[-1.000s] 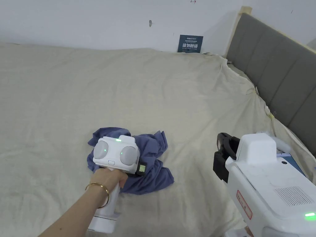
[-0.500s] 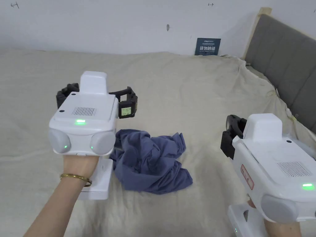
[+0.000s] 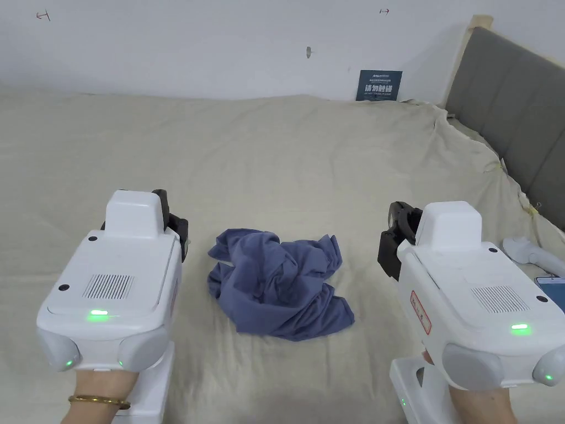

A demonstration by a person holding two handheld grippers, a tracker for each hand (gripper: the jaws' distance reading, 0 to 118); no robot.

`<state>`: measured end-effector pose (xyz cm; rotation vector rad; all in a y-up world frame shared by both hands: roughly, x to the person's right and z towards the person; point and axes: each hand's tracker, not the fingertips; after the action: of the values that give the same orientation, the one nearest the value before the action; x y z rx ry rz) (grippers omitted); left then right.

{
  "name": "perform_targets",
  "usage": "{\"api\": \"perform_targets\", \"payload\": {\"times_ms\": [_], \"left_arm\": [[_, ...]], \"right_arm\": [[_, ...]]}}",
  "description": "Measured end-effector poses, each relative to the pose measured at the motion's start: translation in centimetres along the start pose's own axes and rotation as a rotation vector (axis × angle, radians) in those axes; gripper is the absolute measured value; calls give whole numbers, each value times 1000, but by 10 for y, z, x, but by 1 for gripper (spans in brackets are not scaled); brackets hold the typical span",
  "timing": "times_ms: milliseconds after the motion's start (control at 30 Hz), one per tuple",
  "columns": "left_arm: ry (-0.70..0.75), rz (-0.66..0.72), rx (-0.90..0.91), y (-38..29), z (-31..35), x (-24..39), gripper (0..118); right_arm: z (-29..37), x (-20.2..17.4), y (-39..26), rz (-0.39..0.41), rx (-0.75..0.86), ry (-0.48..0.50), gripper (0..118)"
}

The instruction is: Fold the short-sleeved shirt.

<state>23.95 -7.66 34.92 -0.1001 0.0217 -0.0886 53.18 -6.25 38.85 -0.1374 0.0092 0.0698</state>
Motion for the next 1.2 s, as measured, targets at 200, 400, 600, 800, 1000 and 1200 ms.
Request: {"api": "perform_targets", "payload": {"times_ms": [200, 400, 600, 800, 1000, 1200], "left_arm": [[-2, 68, -33, -5, 2, -7, 0], [-19, 59, -43, -6, 4, -4, 0], [-29, 59, -53, -9, 3, -2, 0], [-27, 78, -65, -10, 2, -4, 0], [-23, 75, -74, -12, 0, -6, 0], [-4, 92, -96, -15, -2, -9, 0]], "right_arm": [[1, 0, -9, -14, -31, 4, 0], [-1, 2, -9, -4, -47, 5, 0], [-10, 4, -7, -1, -69, 4, 0], [-53, 7, -7, -29, -314, 42, 113], [-119, 5, -42, 37, -616, 29, 117], [-184, 12, -84, -22, -916, 35, 97]]}}
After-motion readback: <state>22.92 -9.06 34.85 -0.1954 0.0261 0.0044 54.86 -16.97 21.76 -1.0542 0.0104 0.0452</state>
